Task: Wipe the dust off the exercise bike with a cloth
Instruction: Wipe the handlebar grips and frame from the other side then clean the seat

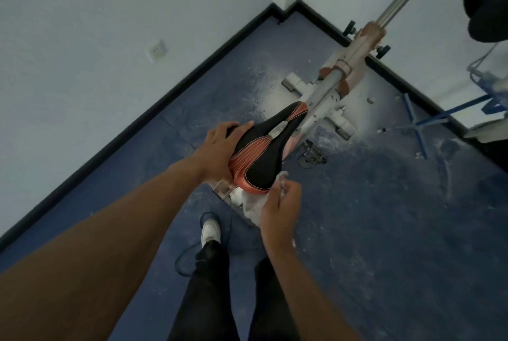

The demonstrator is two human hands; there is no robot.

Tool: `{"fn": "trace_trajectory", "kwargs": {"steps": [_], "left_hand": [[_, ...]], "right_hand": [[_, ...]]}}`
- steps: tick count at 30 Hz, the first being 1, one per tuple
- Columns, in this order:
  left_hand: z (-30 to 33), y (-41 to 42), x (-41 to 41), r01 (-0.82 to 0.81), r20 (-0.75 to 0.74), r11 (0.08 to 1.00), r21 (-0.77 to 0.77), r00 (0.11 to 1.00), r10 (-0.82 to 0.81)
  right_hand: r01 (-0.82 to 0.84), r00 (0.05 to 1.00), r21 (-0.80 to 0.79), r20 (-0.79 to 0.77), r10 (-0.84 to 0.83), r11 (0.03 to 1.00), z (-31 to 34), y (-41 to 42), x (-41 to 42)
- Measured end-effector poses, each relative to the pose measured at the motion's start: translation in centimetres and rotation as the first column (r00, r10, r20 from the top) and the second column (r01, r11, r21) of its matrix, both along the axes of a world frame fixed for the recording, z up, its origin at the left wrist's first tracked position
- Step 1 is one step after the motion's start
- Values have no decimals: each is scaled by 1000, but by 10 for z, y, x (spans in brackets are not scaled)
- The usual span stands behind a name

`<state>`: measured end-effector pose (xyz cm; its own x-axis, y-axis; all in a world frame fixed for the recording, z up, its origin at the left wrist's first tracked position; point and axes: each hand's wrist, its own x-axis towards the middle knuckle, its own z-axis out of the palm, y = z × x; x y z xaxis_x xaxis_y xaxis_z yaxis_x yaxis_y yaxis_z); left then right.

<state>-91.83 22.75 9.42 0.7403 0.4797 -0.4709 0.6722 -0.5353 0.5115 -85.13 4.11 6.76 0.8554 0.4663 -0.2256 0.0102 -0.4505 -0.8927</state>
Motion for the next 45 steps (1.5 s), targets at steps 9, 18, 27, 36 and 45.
{"fn": "trace_trajectory", "kwargs": {"steps": [9, 18, 27, 36, 45], "left_hand": [[4, -4, -1, 47, -32, 998, 42, 998, -46], [-6, 1, -5, 76, 11, 995, 59, 997, -77], [-4, 19, -21, 170, 30, 985, -15, 985, -170], [-28, -13, -83, -169, 318, 920, -354, 903, 288], [64, -74, -88, -137, 505, 828, -544, 735, 453]], "right_hand": [[120, 972, -27, -202, -123, 992, -13, 38, 60], [307, 906, -21, -301, -299, 951, -29, 9, 5], [586, 772, -14, -295, -563, 810, 1, 29, -71], [456, 867, 137, -290, -404, 879, 21, 61, -94], [160, 980, 310, -164, -113, 937, 119, 16, -54]]}}
